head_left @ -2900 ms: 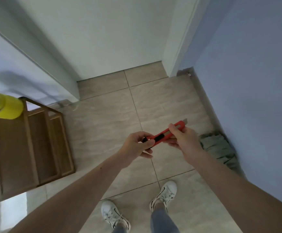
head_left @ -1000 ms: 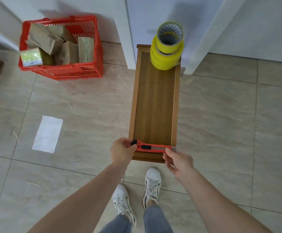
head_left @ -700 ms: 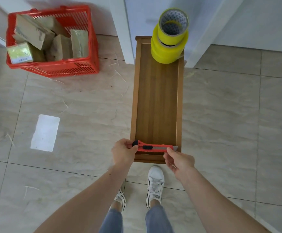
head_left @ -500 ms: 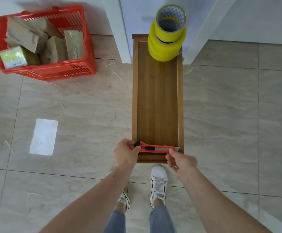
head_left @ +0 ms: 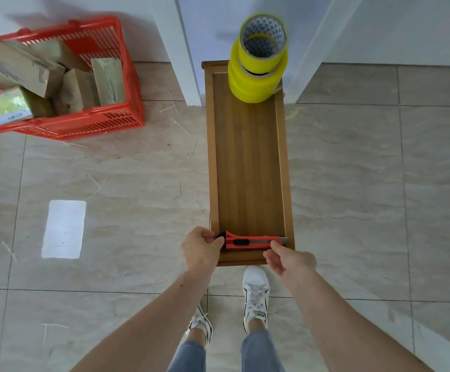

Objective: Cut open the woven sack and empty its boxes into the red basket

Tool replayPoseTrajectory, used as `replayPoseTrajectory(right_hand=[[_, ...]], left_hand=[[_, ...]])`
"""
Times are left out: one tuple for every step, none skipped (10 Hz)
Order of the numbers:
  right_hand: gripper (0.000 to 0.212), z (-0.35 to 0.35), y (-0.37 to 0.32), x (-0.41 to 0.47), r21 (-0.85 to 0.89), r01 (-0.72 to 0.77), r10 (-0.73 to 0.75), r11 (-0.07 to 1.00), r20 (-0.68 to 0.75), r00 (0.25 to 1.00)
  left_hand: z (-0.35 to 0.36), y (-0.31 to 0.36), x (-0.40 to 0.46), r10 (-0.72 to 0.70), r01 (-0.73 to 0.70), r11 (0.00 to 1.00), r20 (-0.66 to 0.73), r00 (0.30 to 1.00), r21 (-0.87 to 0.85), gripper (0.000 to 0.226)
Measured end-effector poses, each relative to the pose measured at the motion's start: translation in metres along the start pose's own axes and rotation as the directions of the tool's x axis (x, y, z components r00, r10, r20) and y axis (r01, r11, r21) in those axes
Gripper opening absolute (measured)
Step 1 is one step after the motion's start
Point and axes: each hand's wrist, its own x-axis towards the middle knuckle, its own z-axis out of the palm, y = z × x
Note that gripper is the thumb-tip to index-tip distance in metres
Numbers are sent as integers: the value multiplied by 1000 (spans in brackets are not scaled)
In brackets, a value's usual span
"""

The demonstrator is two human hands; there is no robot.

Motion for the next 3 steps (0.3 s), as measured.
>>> replayPoseTrajectory(right_hand=[[26, 0, 0, -2, 18, -8, 8, 1000, -19, 1000], [27, 2, -1, -10, 17, -15, 15, 1000, -16, 1000], [29, 4, -2, -21, 27, 0, 0, 1000, -32, 999]], left_hand=[[-5, 1, 1, -3, 3, 1000, -9, 1000, 0, 14], [-13, 4, 0, -8, 8, 1000, -10, 1000, -4, 14], [-19, 9, -2, -12, 12, 999, -14, 1000, -38, 15]])
